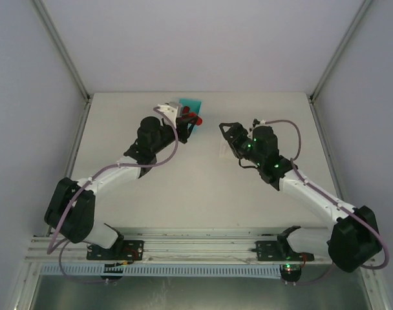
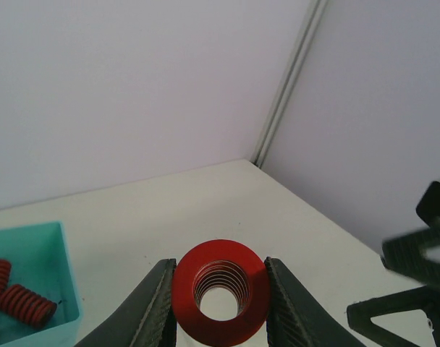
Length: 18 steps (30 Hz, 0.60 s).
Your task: Install the large spring
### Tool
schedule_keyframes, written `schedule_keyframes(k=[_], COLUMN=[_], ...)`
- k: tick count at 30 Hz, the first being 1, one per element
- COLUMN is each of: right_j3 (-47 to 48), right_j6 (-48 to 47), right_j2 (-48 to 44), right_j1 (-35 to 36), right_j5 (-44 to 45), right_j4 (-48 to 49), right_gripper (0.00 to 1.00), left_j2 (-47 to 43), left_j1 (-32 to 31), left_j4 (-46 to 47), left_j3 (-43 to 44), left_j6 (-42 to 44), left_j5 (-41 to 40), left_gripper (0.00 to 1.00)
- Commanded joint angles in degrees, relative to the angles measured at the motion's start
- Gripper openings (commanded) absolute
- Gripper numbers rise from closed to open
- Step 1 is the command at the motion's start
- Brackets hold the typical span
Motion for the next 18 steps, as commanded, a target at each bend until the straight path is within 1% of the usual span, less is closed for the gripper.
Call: schedule_keyframes(k=[1, 4, 10, 15, 18], right_j3=[-0.27, 2.56, 2.79, 3.14, 4.25], right_j6=[19.58, 20.94, 28.51, 33.35, 34.50], right_j2=[0.36, 2.43, 6.60, 9.93, 11.42], right_j1=[1.41, 1.98, 4.11, 5.77, 6.00], right_j5=[2.53, 2.74, 4.18, 6.67, 7.36], right_j4=[10.36, 9.50, 15.41, 22.65, 25.83], right_gripper=[0.83, 0.82, 0.82, 0.76, 0.76], left_j2=[-0.62, -0.34, 0.30, 1.21, 1.58], left_j1=[-1.74, -2.68, -3.93, -4.66, -5.43], left_j4=[7.82, 9.09, 13.91, 16.81, 18.55], left_j3=[-1.38, -2.13, -4.16, -4.16, -4.74], left_j6=[5.87, 8.84, 11.82, 12.55, 14.29], left_j5=[-1.56, -1.53, -2.79, -2.58, -1.61], left_gripper=[0.00, 0.00, 0.00, 0.00, 0.00])
